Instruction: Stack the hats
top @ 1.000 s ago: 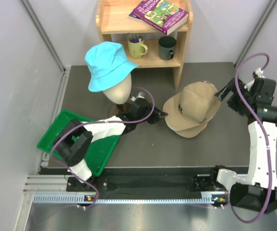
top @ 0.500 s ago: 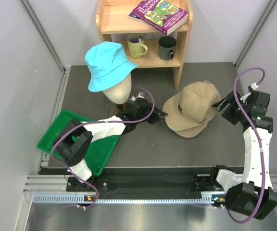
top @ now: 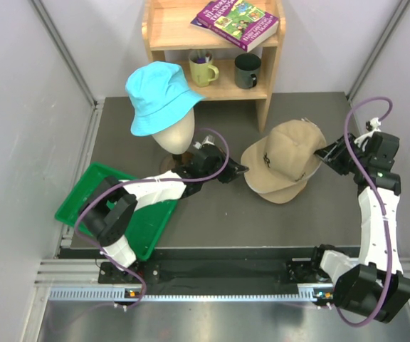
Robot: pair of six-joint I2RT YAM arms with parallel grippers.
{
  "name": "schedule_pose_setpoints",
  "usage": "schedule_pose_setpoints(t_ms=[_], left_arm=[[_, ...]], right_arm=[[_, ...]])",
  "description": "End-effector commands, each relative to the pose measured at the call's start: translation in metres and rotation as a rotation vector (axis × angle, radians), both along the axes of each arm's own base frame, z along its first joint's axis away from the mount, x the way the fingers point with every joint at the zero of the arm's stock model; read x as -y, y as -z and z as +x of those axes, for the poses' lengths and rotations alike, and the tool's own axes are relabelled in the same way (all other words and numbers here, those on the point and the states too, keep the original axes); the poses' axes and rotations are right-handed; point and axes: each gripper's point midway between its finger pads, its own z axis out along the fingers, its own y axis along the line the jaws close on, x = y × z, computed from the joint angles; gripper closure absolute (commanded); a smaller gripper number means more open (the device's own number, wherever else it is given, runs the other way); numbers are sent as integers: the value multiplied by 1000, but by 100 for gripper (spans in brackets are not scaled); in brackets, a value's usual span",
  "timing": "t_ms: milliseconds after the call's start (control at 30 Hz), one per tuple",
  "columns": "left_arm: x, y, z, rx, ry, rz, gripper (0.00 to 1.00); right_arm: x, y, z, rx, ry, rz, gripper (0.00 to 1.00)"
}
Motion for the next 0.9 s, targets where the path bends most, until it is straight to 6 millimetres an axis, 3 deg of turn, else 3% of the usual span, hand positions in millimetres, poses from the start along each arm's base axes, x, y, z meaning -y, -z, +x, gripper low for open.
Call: schedule_pose_setpoints(t_ms=[0,33,100,200,467,667,867], left_arm=[[-38,69,-6,-123,-69,245,100],[-38,70,-5,-124,-70,246,100],[-39,71,-5,-125,-72,247,100],[-39,71,-5,-126,-75,246,100],[-39,83,-8,-160,-73,260,100],[-38,85,-10,-172,-69,250,100],[-39,99,-11,-195,-58,281,100]], right_arm=[[7,21,2,-23,7,-23,65],[7,23,2,-28,8,-25,78],[8,27,1,-39,10,-31,92],[8,37,0,-65,10,-26,100],[33,60,-15,-199,147,-92,100],[35,76,-30,-238,207,-88,100],[35,72,-19,-212,197,-81,100]])
